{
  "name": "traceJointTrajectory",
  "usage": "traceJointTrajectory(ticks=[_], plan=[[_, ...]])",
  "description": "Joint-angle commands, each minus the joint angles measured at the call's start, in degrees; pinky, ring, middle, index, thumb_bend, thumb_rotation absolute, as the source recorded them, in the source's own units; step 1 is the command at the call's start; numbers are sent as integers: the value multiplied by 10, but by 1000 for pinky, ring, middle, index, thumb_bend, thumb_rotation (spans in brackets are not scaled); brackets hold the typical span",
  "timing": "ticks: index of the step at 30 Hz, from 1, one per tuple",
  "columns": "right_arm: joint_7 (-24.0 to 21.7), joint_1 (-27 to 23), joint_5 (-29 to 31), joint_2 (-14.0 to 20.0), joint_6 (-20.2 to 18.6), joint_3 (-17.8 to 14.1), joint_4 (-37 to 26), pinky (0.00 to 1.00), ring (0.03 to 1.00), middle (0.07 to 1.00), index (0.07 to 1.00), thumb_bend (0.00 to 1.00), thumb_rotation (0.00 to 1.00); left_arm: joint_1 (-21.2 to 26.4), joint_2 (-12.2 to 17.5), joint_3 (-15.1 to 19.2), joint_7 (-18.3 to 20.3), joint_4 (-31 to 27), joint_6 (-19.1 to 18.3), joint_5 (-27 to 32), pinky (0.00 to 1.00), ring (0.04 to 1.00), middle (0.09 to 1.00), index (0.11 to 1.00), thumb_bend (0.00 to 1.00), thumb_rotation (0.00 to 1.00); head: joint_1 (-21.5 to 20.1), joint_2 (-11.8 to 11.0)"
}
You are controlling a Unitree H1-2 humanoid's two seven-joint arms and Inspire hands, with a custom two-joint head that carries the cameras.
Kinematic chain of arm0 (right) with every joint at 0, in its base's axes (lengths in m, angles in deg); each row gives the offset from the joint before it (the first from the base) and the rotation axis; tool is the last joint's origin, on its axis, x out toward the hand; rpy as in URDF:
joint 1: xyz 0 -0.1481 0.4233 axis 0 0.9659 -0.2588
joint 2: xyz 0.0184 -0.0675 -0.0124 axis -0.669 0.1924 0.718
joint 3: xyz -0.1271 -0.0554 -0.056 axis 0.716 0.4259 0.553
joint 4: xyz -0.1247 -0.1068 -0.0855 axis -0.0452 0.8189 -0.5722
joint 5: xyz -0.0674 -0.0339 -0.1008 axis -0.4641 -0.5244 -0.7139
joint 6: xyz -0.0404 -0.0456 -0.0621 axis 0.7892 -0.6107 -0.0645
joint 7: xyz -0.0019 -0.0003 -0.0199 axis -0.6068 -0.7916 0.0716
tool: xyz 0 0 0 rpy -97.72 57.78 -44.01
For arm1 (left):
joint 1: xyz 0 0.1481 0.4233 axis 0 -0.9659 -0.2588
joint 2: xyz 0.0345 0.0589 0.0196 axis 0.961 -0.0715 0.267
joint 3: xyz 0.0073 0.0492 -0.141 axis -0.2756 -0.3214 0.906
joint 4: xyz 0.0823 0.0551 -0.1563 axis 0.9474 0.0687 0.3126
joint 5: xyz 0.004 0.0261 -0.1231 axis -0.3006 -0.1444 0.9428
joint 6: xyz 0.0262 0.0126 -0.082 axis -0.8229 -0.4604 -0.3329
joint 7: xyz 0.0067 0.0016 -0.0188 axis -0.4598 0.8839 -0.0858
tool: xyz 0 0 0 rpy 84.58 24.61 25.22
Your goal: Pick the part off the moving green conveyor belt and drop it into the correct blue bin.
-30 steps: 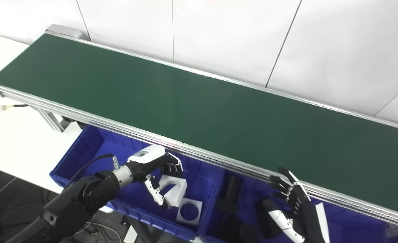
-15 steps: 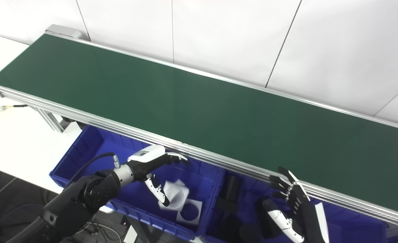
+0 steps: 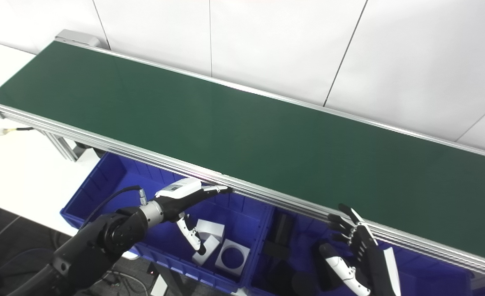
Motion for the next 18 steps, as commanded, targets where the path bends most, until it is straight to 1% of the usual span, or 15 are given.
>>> traceJointTrajectory(ticks=[1, 3, 5, 6, 7, 8, 9, 10, 11, 12, 13, 15, 17, 18], plan=[[2, -6, 5, -3, 11, -1, -6, 680, 745, 772, 865, 684, 537, 11, 12, 9, 6, -21, 13, 28, 821, 890, 925, 922, 1000, 214, -4, -4], [3, -6, 3, -6, 10, 0, -4, 682, 745, 771, 864, 690, 538, 9, 13, 14, 15, -29, 14, 55, 798, 869, 897, 891, 995, 273, -11, -7], [4, -8, 0, -8, 12, 2, -1, 679, 745, 768, 863, 690, 540, 5, 11, 24, 38, -48, -1, 96, 763, 850, 871, 842, 1000, 364, -25, -14], [4, -8, -3, -9, 12, 3, 1, 675, 743, 768, 862, 692, 544, 3, 9, 31, 48, -55, -1, 128, 738, 842, 864, 826, 1000, 408, -25, -14], [5, -9, -7, -10, 12, 5, 3, 674, 742, 768, 861, 693, 545, -1, 5, 39, 54, -59, 7, 162, 727, 837, 860, 820, 1000, 425, -34, -20], [5, -10, -10, -11, 13, 6, 6, 674, 743, 768, 861, 696, 551, -4, 2, 46, 57, -62, 15, 189, 702, 795, 824, 806, 1000, 502, -37, -23], [7, -10, -15, -12, 15, 8, 9, 675, 743, 768, 861, 696, 552, -9, -4, 53, 61, -66, 17, 220, 701, 791, 821, 805, 1000, 510, -47, -29], [8, -11, -19, -13, 18, 10, 13, 675, 742, 768, 859, 699, 559, -14, -11, 60, 67, -74, 12, 253, 703, 780, 809, 800, 1000, 533, -47, -29], [9, -11, -22, -14, 21, 12, 17, 672, 741, 768, 856, 700, 560, -18, -18, 67, 74, -79, 12, 288, 719, 781, 813, 809, 1000, 544, -57, -37], [9, -12, -25, -14, 24, 13, 20, 672, 740, 770, 854, 702, 561, -21, -25, 73, 79, -85, 10, 317, 734, 788, 822, 820, 1000, 552, -57, -37], [9, -12, -27, -15, 26, 15, 24, 672, 739, 772, 854, 700, 562, -23, -33, 78, 82, -88, 15, 345, 750, 798, 832, 829, 1000, 554, -67, -45], [11, -12, -29, -18, 29, 19, 28, 675, 738, 777, 857, 689, 547, -27, -48, 86, 81, -97, 18, 379, 731, 786, 825, 837, 1000, 541, -78, -51], [13, -12, -27, -21, 30, 21, 33, 682, 738, 779, 861, 680, 520, -30, -59, 91, 79, -103, 15, 398, 736, 789, 828, 850, 1000, 544, -88, -57], [14, -12, -28, -23, 31, 23, 36, 683, 738, 778, 862, 680, 519, -30, -63, 93, 79, -103, 16, 407, 737, 790, 828, 850, 1000, 544, -98, -64]])
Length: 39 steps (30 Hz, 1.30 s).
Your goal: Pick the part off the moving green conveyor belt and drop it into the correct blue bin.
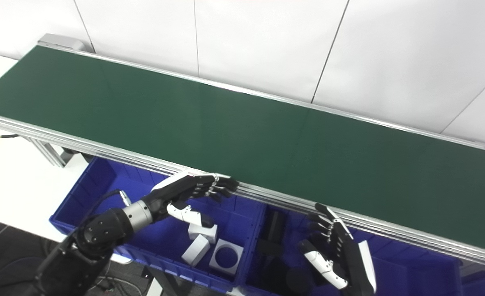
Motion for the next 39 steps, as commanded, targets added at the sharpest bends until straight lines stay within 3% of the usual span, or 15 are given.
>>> traceJointTrajectory(ticks=[1, 6, 14, 19, 31, 39], plan=[[5, -6, 1, -4, 31, 2, -3, 687, 742, 779, 865, 682, 519, 9, -2, 9, -1, -20, 19, 25, 743, 796, 831, 852, 1000, 538, 0, 0], [17, -6, -16, -15, 34, 8, 12, 699, 760, 785, 865, 688, 523, 13, -18, 13, -9, 27, 49, 32, 734, 791, 818, 823, 1000, 516, -43, -19], [31, -16, -33, -33, 33, 22, 42, 727, 787, 803, 875, 711, 535, 28, -49, 33, -26, 174, 147, 34, 679, 738, 777, 773, 1000, 491, -97, -38], [38, -29, -26, -47, 52, 25, 75, 724, 792, 811, 880, 704, 557, 38, -45, 50, -5, 240, 165, 66, 783, 804, 808, 823, 1000, 468, -126, -45], [59, -63, -30, -73, 68, 33, 140, 737, 794, 808, 889, 705, 638, 69, -23, 77, 25, 317, 205, 89, 785, 821, 832, 839, 1000, 412, -263, -55], [66, -75, -29, -79, 91, 33, 174, 745, 797, 812, 892, 760, 662, 79, -21, 88, 34, 334, 220, 91, 743, 800, 819, 813, 980, 380, -247, -49]])
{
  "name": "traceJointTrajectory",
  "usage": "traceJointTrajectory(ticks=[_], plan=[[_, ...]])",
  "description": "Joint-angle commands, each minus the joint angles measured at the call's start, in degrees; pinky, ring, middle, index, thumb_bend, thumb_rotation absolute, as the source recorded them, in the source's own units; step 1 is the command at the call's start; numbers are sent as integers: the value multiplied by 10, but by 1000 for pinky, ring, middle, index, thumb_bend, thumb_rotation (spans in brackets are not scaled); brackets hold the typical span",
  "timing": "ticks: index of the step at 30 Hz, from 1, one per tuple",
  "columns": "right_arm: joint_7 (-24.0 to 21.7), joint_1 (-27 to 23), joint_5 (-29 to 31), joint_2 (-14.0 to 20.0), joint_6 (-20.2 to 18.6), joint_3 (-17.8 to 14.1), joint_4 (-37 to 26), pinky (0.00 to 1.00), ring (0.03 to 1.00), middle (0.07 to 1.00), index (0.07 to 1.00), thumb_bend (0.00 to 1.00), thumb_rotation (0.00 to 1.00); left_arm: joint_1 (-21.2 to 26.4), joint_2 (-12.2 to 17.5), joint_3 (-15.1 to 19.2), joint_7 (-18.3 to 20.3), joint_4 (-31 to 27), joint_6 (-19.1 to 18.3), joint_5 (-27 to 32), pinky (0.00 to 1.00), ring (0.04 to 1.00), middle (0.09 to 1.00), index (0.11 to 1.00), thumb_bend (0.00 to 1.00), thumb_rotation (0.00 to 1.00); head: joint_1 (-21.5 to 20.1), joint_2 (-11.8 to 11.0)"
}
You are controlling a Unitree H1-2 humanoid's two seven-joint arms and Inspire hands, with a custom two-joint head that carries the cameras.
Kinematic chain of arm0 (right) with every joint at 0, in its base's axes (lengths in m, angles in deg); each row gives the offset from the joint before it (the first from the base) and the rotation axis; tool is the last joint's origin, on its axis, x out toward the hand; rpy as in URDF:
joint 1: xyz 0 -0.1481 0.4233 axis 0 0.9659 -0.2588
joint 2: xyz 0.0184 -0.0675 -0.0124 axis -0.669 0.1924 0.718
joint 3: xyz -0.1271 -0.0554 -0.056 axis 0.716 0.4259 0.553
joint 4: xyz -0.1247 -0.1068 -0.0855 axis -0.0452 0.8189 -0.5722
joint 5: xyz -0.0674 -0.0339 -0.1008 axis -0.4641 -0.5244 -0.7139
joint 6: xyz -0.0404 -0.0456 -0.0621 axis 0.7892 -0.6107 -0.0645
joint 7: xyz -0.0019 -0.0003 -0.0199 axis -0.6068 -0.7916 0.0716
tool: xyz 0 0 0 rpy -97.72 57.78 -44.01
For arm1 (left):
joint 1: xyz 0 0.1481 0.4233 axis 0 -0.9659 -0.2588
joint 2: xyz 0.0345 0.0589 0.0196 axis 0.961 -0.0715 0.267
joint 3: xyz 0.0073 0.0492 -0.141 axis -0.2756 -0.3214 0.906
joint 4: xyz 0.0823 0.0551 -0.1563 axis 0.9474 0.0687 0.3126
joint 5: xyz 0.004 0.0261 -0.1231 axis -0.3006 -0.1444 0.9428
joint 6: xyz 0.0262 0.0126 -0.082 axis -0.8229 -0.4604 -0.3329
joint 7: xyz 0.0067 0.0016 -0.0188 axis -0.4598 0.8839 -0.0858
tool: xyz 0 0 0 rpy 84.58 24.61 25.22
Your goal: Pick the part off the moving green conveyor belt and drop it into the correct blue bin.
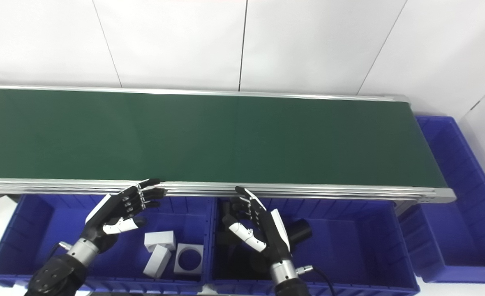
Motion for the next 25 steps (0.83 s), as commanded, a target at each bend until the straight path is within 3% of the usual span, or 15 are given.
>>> traceJointTrajectory(ticks=[1, 9, 18, 25], plan=[[3, -7, 5, -1, 41, 0, -11, 742, 796, 811, 892, 756, 657, 18, 5, 4, 2, -12, 21, 5, 734, 791, 816, 811, 986, 380, 1, 0], [-1, -1, 10, 5, 36, -1, -21, 743, 795, 806, 890, 761, 667, 13, 3, -1, -3, -28, 12, -6, 738, 800, 823, 819, 997, 379, -1, 3], [-5, 5, 15, 14, 32, -2, -33, 744, 793, 809, 892, 772, 658, 9, -3, -6, -11, -36, 15, -14, 737, 781, 806, 810, 1000, 372, 36, 8], [-6, 12, 16, 18, 37, -3, -35, 748, 790, 806, 892, 729, 632, 3, -11, -7, -12, -34, 25, -17, 746, 772, 792, 799, 1000, 355, 49, -23]])
